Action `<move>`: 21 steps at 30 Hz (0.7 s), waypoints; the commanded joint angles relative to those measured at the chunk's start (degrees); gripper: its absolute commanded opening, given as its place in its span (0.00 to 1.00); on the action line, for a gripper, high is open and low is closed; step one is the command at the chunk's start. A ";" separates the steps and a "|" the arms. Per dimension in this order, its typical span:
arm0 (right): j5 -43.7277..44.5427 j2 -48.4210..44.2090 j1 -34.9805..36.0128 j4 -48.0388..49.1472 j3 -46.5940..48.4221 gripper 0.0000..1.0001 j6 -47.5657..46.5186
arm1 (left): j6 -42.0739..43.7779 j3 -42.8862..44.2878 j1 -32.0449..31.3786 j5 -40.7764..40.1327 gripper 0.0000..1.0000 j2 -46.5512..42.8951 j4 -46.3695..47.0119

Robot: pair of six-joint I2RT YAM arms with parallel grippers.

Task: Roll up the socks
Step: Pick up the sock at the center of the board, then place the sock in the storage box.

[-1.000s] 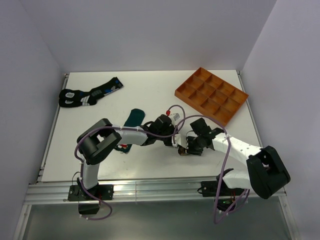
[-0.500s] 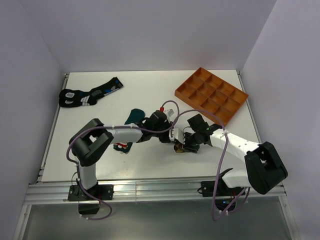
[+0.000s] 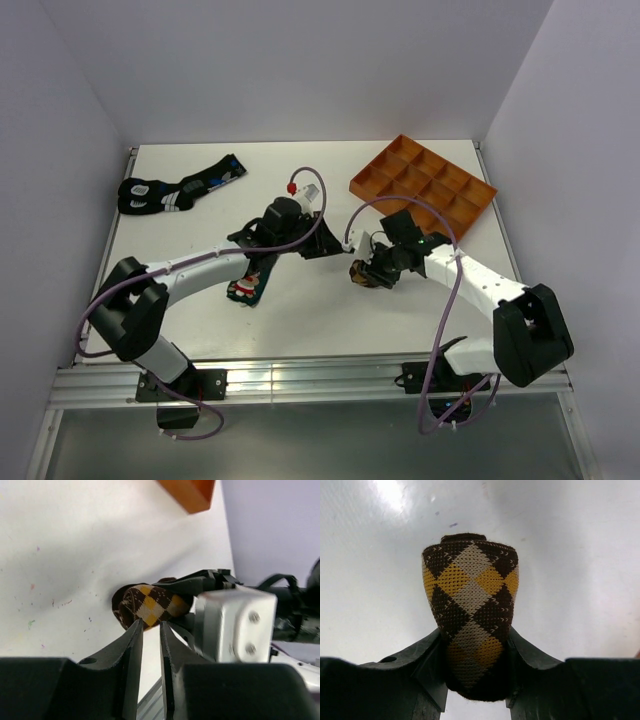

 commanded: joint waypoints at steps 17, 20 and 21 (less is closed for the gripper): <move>15.01 8.02 -15.20 3.77 22.64 0.00 16.56 | -0.96 -1.95 1.47 -2.06 0.23 -6.74 5.59; 19.85 10.84 -18.27 5.45 25.80 0.00 19.02 | -1.22 -2.39 1.55 -0.92 0.23 -6.04 7.44; 22.38 12.76 -19.16 5.45 26.77 0.00 20.33 | -0.96 -1.95 1.55 -0.83 0.23 -5.86 7.62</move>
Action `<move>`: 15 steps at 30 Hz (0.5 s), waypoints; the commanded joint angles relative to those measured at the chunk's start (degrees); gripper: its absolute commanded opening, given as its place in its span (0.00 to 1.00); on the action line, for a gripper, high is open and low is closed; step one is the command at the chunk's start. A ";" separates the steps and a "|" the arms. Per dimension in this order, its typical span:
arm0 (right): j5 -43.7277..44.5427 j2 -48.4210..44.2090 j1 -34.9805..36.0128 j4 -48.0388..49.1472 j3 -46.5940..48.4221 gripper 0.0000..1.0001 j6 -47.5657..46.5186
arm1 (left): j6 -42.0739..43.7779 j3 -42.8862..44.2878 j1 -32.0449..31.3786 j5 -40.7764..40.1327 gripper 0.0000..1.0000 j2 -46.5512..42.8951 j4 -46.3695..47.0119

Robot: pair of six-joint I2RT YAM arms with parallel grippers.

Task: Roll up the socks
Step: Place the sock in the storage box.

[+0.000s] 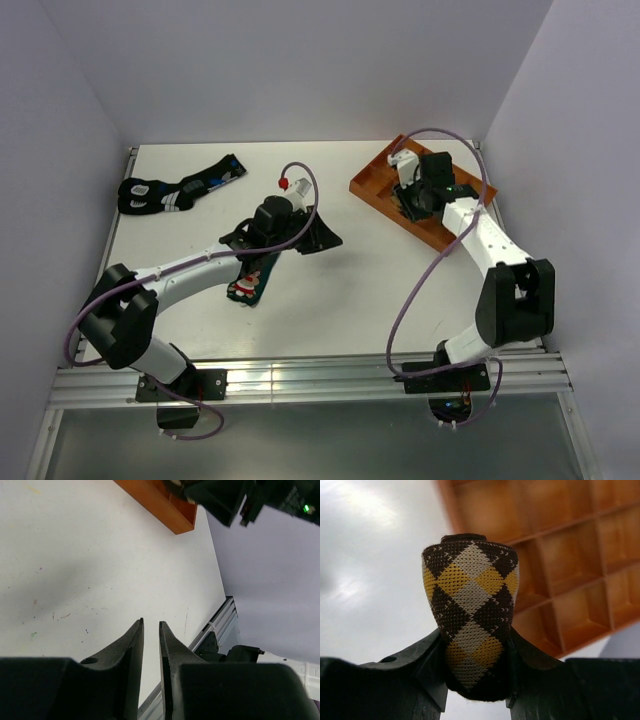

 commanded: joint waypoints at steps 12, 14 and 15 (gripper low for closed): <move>20.98 15.62 -11.23 8.73 10.64 0.00 7.20 | -0.19 -0.53 0.13 2.30 0.23 1.15 9.24; 23.08 16.23 -12.02 10.39 10.99 0.00 7.02 | -0.28 -0.70 0.04 2.48 0.23 1.33 10.55; 23.27 16.93 -12.29 10.58 11.43 0.00 7.28 | -0.45 -0.88 0.13 2.91 0.23 1.41 11.17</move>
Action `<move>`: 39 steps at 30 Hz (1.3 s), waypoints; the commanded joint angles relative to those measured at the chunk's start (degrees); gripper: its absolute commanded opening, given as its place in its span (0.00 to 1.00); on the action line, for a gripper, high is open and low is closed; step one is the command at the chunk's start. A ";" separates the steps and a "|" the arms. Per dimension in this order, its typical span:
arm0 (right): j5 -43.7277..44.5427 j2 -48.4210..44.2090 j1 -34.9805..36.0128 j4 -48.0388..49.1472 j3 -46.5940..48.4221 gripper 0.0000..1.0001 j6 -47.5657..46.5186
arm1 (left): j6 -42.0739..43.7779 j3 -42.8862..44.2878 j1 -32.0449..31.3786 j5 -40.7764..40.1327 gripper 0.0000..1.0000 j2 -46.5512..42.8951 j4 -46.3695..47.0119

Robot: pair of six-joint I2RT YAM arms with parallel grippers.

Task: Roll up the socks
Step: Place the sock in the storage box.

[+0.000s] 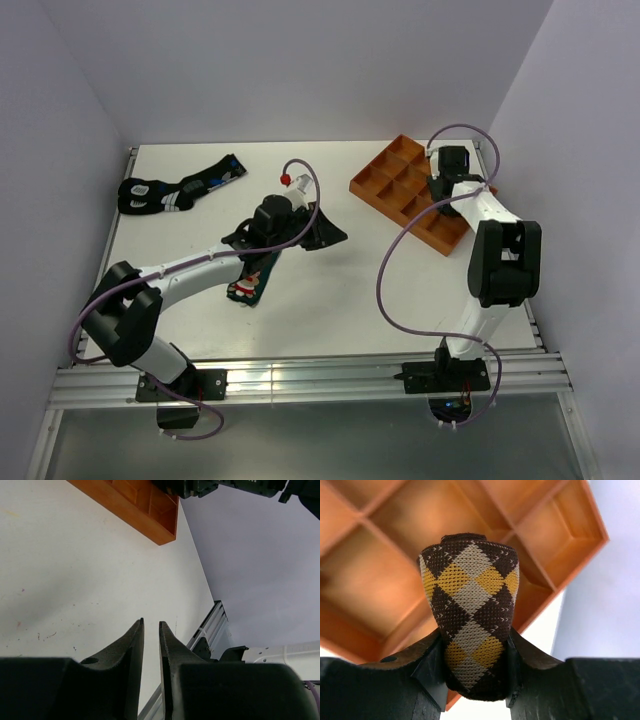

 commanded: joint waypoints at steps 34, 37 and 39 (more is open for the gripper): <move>19.85 22.45 -7.49 2.38 27.68 0.00 4.92 | 0.75 0.44 0.13 7.78 0.23 6.36 12.50; 17.73 23.60 -7.67 0.88 28.39 0.00 5.36 | 0.67 0.26 0.13 8.31 0.23 6.71 13.21; 15.01 24.82 -7.76 -2.36 29.88 0.00 6.68 | 0.75 0.17 0.13 8.57 0.23 6.89 13.56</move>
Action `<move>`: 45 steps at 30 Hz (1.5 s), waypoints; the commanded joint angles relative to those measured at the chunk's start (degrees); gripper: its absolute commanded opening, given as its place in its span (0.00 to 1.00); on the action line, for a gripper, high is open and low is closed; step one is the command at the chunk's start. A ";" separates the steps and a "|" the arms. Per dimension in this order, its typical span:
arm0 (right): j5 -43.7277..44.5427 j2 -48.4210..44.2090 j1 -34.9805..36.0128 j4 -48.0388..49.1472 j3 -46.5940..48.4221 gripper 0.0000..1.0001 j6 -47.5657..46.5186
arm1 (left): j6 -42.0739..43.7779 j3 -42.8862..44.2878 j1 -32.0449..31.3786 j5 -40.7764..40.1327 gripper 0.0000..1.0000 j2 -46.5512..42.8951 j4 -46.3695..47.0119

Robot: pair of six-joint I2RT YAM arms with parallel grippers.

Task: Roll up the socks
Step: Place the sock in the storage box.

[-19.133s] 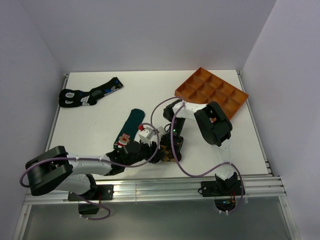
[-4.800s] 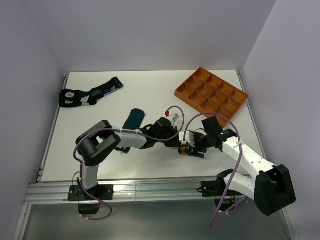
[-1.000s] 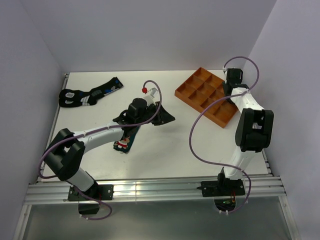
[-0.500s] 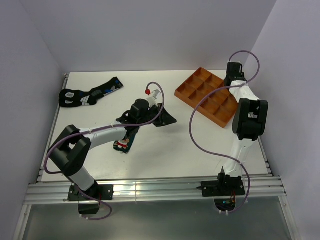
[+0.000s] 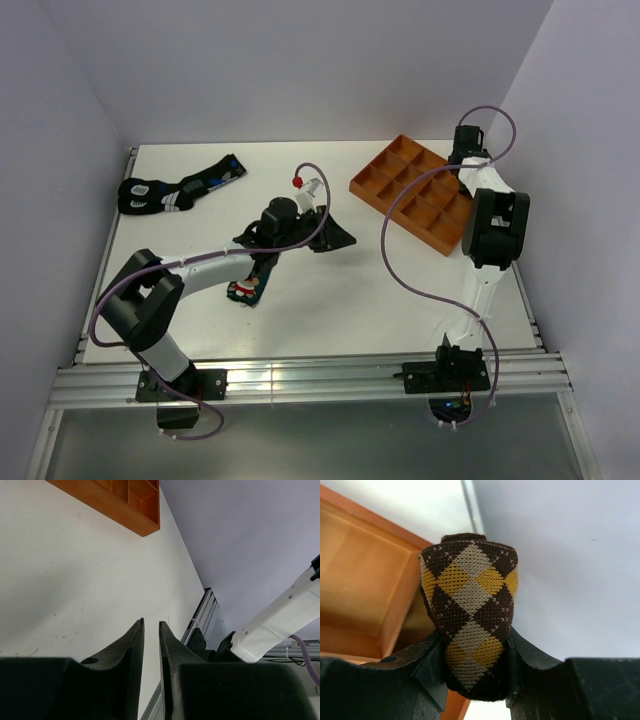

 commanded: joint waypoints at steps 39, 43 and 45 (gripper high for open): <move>-29.36 10.36 -9.60 -28.80 16.49 0.00 20.65 | 0.53 0.14 0.11 4.28 0.21 0.22 3.81; -29.27 11.94 -9.95 -32.74 20.08 0.00 21.62 | 0.71 0.76 0.11 4.63 0.22 0.22 3.11; -28.75 12.47 -10.04 -34.16 20.97 0.00 21.71 | 0.54 0.94 0.11 4.89 0.21 0.31 3.11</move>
